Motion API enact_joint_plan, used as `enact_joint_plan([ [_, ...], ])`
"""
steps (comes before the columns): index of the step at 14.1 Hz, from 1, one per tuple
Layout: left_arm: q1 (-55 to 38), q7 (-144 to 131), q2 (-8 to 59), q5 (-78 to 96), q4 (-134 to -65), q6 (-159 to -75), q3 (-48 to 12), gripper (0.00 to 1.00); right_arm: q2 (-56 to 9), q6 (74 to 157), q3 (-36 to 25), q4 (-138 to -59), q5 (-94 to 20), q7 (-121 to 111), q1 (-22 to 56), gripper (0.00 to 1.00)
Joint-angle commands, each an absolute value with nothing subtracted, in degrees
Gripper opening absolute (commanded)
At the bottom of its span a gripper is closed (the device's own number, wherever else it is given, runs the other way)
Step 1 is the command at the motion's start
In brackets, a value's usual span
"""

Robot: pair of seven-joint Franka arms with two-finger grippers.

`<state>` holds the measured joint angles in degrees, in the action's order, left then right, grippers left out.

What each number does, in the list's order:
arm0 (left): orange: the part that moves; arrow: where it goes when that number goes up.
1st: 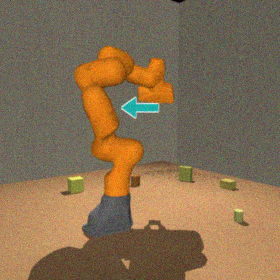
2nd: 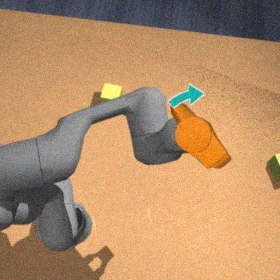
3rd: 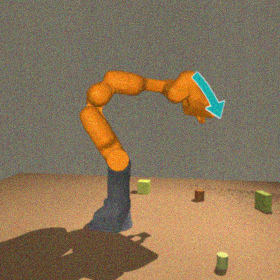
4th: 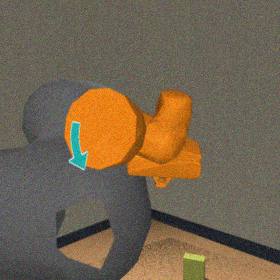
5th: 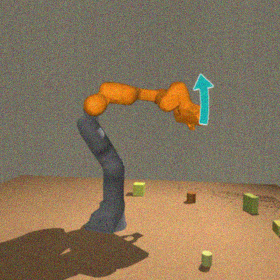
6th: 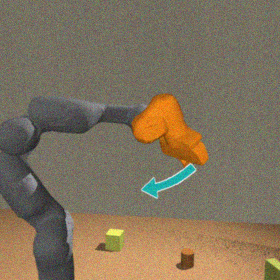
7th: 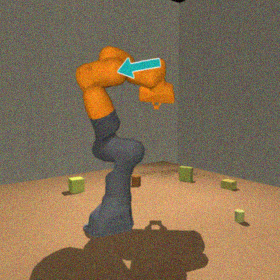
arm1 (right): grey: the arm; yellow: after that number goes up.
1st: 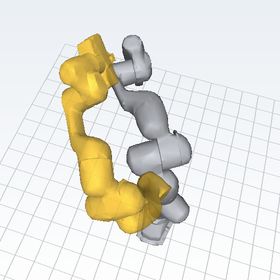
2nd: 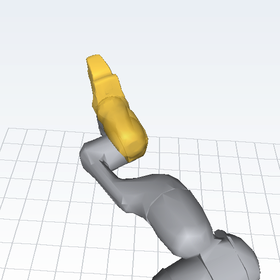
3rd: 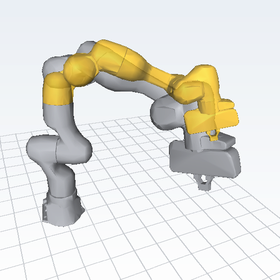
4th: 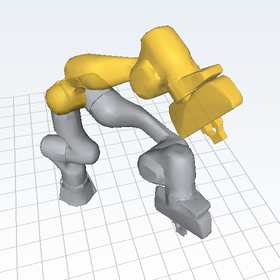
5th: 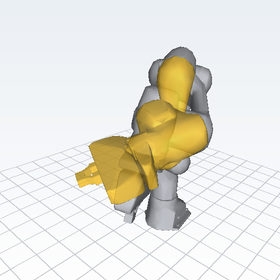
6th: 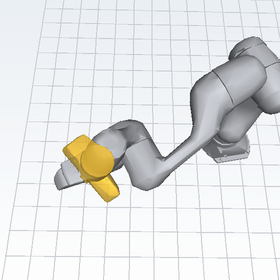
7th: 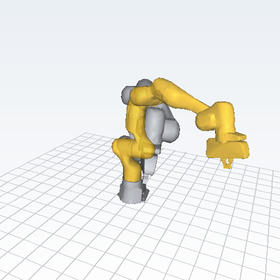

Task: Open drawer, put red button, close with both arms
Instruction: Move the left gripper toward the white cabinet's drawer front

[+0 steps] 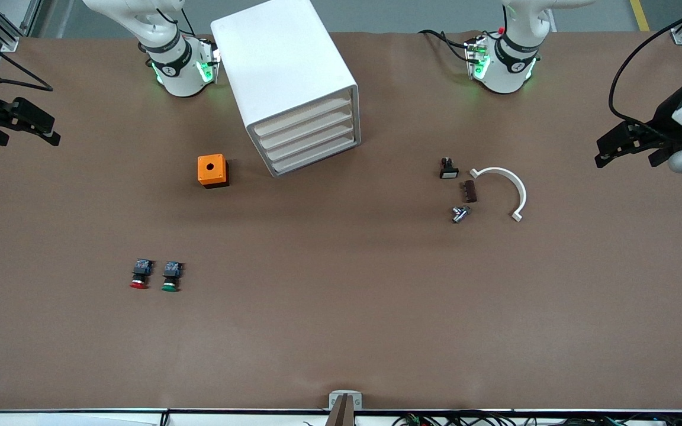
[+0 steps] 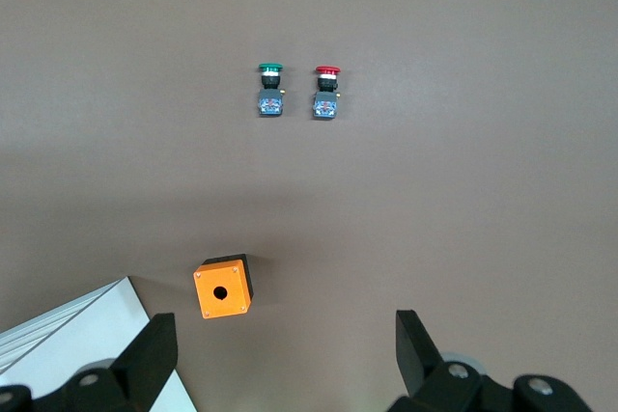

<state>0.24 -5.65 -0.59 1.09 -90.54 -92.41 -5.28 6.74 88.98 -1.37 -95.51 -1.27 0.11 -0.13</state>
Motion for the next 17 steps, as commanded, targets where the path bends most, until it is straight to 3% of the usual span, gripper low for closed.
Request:
enact_joint_plan([
  [1, 0.5, -5.4, -0.5, 0.0, -90.0, -91.7, -5.4, 1.00, 7.6, 88.4, -0.9, -95.7, -0.9, -0.1, -0.6, 1.00],
  [5, 1.6, -5.4, -0.2, 0.4, -89.9, -91.7, -5.4, 1.00, 7.7, 88.4, -0.9, -95.7, -0.9, -0.1, -0.6, 1.00],
  [17, 2.3, -7.2, 9.8, 1.6, -89.4, -91.8, -5.8, 1.00, 7.6, 88.4, -1.0, -95.7, -0.9, -0.1, -0.7, 1.00],
])
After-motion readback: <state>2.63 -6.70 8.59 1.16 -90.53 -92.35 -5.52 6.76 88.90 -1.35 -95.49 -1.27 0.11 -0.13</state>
